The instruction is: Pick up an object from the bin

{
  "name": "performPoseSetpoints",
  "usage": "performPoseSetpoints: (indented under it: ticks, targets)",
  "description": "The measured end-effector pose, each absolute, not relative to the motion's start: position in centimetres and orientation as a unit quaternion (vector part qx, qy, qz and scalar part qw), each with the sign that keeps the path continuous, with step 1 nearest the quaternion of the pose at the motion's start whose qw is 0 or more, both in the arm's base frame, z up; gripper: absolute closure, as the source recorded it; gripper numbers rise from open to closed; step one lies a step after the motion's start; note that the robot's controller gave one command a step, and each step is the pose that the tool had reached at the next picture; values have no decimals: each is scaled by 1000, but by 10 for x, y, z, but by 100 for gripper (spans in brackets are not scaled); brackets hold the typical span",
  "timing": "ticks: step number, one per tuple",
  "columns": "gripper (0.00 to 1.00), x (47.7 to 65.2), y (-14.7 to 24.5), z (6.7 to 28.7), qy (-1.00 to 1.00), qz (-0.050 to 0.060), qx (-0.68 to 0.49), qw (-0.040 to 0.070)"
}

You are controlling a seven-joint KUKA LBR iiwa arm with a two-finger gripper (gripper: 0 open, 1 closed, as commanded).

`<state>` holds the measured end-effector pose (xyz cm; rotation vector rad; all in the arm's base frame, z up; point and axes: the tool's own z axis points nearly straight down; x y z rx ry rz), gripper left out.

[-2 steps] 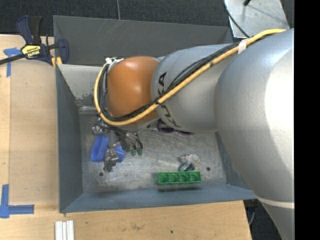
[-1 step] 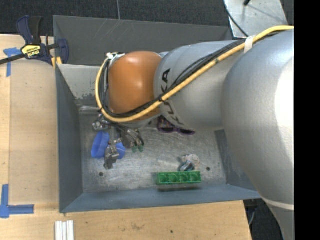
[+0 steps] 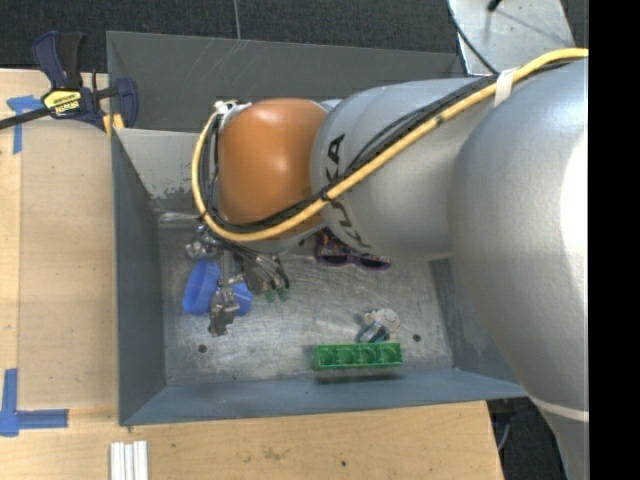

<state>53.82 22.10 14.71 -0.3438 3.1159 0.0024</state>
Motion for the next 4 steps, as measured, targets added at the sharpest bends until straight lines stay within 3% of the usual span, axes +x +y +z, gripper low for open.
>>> performPoseSetpoints:
  ticks: [4]
  targets:
    - [100,539,221,176,994,0,-109,2]
